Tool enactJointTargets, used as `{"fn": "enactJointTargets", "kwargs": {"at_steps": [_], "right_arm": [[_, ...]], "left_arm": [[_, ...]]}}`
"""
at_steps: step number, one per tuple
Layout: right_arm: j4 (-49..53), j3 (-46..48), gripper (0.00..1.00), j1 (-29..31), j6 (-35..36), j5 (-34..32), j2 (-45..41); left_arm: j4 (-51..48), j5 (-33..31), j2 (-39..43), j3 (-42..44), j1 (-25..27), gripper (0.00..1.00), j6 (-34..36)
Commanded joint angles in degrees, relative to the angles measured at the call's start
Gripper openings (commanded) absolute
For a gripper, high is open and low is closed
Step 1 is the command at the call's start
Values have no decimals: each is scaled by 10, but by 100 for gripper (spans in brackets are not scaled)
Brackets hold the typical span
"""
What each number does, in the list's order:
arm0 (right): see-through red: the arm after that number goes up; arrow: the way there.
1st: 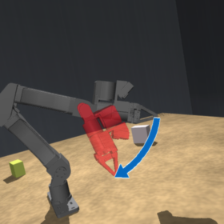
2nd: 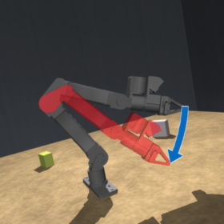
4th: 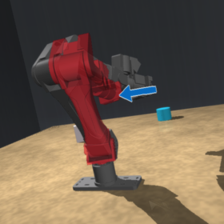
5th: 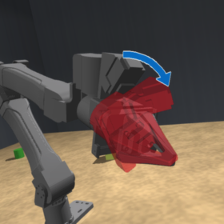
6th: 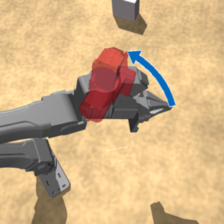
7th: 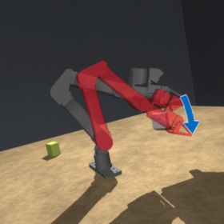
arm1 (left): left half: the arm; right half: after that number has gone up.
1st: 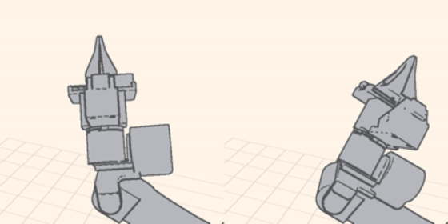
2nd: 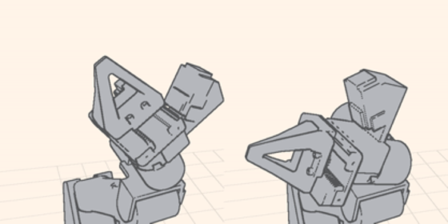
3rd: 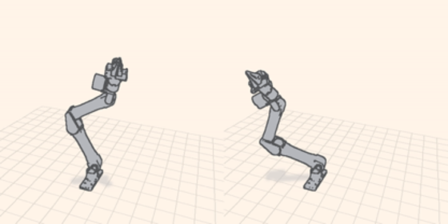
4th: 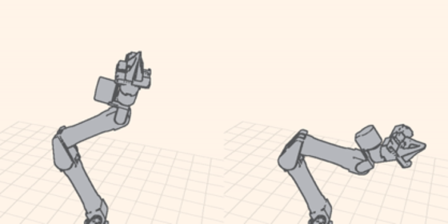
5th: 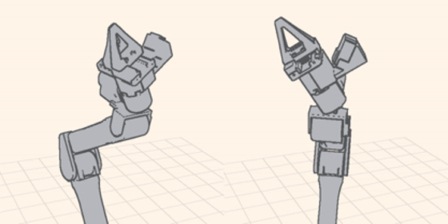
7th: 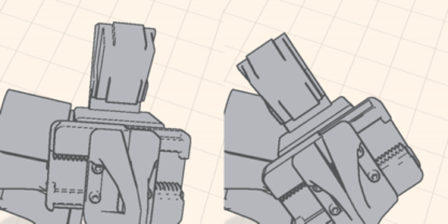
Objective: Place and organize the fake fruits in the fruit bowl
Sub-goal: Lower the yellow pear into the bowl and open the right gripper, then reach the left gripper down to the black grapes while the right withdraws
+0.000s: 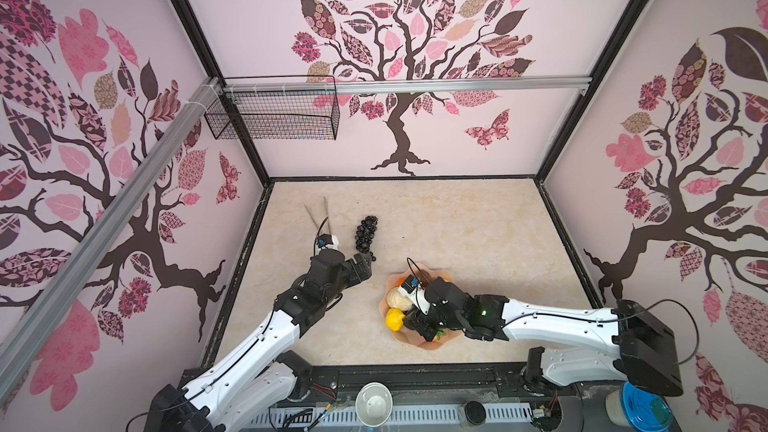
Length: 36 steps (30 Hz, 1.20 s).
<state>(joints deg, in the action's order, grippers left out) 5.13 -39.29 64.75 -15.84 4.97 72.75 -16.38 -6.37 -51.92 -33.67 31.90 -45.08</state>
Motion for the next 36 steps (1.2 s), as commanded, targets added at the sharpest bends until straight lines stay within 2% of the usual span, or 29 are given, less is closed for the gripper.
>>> {"fn": "enactJointTargets", "kwargs": {"at_steps": [1, 6, 9, 12, 15, 19, 22, 27, 30, 36], "right_arm": [[13, -1, 33, 2, -5, -2, -32], [55, -28, 42, 2, -10, -28, -63], [89, -46, 47, 1, -1, -67, -92], [111, -58, 55, -1, 18, -140, -134], [101, -52, 64, -11, 34, -206, -174], [72, -33, 74, -16, 25, -292, -220], [40, -2, 80, -17, 1, -329, -260], [13, 43, 89, -19, -30, -337, -310], [19, 57, 89, -19, -35, -333, -329], [28, 77, 89, -19, -28, -322, -343]], "left_arm": [[-15, -17, -12, -17, -3, 92, 31], [-44, 1, -78, -78, -4, 92, 81], [-56, -10, -112, -109, -4, 92, 102], [-85, -71, -145, -141, -5, 91, 72], [-52, -98, -176, -155, -5, 91, 76], [-62, -163, -264, -221, -5, 92, 119], [-91, -193, -353, -293, -9, 95, 146], [-100, -186, -466, -388, -23, 98, 191], [-115, -185, -517, -451, -36, 96, 211], [-194, -195, -623, -598, -39, 74, 245]]}}
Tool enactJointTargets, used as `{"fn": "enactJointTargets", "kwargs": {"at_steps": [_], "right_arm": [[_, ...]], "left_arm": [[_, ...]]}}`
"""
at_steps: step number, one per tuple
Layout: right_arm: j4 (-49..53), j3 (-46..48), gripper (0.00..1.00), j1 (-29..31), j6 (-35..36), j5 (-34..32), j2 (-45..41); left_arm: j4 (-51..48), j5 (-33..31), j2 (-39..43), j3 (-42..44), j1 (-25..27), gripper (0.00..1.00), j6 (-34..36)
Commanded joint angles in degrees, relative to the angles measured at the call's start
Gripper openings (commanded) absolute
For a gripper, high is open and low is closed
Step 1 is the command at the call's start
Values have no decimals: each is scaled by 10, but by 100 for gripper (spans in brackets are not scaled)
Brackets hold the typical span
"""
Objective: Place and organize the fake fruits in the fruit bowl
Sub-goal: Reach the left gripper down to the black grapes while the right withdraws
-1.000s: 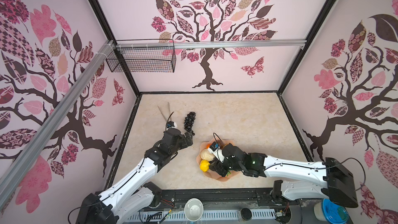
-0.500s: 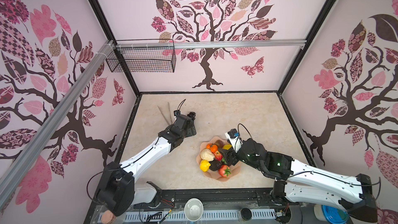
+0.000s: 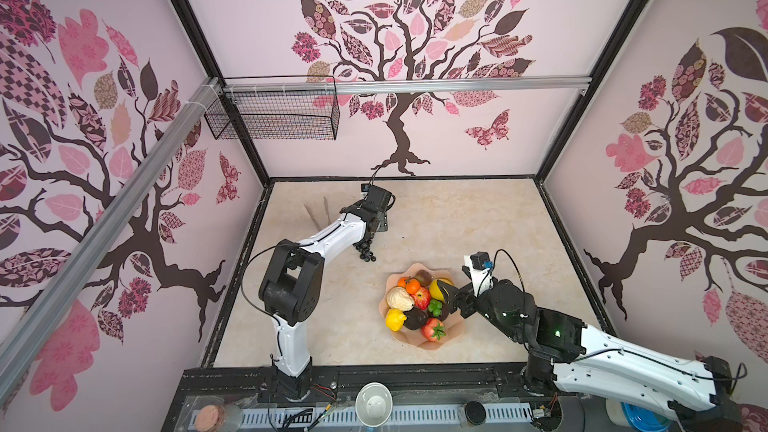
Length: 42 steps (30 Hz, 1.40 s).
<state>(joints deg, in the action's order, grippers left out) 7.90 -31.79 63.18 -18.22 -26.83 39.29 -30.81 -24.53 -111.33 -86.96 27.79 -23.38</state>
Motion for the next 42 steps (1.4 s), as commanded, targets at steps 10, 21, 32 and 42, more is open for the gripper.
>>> {"fn": "enactJointTargets", "kwargs": {"at_steps": [10, 21, 32, 42], "right_arm": [[-8, 16, 89, -4, -3, 1, -7], [-17, 22, 86, -4, 5, 11, -11], [-16, 20, 86, -4, 2, 15, -3], [-18, 19, 86, -4, 4, 21, 2]], "left_arm": [[-132, -16, -124, -200, 10, 47, 45], [-169, 6, -179, -267, 13, 27, 65], [-201, -3, -195, -283, 14, 21, 69], [-211, -25, -210, -290, 14, 28, 67]]}}
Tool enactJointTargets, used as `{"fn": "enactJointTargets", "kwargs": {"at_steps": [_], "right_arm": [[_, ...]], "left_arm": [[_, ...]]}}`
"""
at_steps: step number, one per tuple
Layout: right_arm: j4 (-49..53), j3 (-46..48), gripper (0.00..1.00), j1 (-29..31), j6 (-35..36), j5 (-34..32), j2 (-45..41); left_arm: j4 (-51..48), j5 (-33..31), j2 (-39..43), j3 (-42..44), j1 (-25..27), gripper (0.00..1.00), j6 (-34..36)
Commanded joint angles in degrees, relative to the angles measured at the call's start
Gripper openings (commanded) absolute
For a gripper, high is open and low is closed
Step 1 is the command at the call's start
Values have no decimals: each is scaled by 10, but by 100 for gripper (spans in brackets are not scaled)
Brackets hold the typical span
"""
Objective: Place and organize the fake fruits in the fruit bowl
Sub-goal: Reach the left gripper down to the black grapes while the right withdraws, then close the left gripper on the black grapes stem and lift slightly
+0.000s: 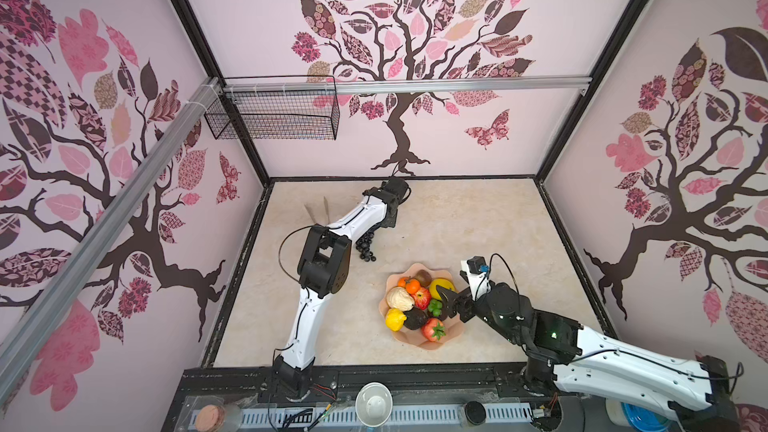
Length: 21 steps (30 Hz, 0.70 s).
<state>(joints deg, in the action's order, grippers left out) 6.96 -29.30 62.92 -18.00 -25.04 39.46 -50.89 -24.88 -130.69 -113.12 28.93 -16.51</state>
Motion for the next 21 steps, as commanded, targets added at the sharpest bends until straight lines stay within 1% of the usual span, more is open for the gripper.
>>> {"fn": "enactJointTargets", "kwargs": {"at_steps": [1, 5, 12, 19, 21], "right_arm": [[-7, -7, 86, -2, 2, 3, 1], [-6, -8, 87, -2, 4, 3, 2], [-7, -8, 87, -2, 3, 7, 8], [-10, -6, 87, -2, 2, 7, 11], [-9, -6, 87, -2, 2, 7, 11]], "left_arm": [[-12, -24, -19, -32, 2, 28, 0], [-14, -32, -35, -44, 2, 26, 7], [-21, -58, -52, -66, 2, 14, 10], [-21, -71, -52, -67, 3, 13, 11], [-21, -72, -52, -66, 2, 10, 11]]}}
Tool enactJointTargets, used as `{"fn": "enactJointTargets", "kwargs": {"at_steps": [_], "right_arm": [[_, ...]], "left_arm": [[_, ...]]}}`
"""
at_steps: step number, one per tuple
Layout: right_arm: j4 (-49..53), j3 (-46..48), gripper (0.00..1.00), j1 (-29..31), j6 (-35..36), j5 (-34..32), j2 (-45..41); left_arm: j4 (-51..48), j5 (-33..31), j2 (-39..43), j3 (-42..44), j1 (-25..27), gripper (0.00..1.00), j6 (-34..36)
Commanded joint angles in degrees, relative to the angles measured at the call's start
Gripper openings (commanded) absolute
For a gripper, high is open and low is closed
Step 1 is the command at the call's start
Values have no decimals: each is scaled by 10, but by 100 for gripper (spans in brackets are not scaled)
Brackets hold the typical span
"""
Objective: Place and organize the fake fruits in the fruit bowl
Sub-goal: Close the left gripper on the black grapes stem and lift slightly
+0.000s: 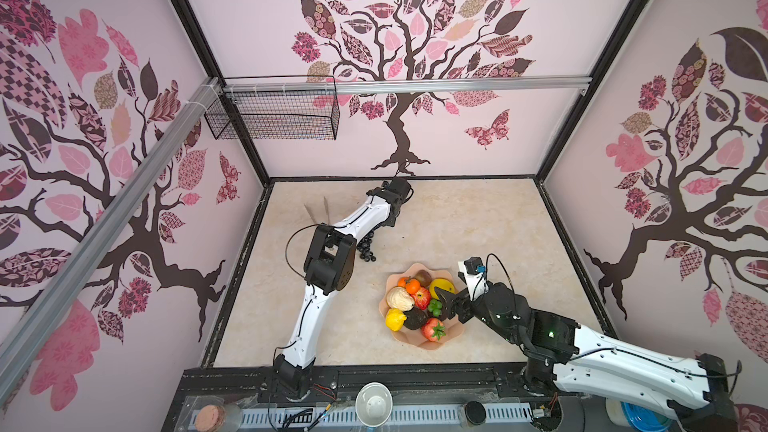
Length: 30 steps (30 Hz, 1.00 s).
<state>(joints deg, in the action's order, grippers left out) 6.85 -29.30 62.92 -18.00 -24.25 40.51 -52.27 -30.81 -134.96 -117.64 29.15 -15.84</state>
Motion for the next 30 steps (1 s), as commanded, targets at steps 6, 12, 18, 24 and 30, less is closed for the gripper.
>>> {"fn": "enactJointTargets", "kwargs": {"at_steps": [6, 12, 18, 24, 30], "right_arm": [[-7, -4, 87, -2, 0, -2, 1], [-5, -4, 87, -2, -2, -2, 1], [-11, -3, 87, -2, -2, -1, 5], [-20, -5, 87, -2, 2, -10, 19], [-16, -23, 87, -31, 0, 3, 48]], "left_arm": [[-2, -2, 0, -14, 0, 2, -1], [30, 12, 55, 35, 0, 0, -17], [125, 50, 162, 158, 2, 0, -24], [169, 88, 229, 237, 3, 0, -44], [207, 138, 291, 314, 12, 0, -66]]}}
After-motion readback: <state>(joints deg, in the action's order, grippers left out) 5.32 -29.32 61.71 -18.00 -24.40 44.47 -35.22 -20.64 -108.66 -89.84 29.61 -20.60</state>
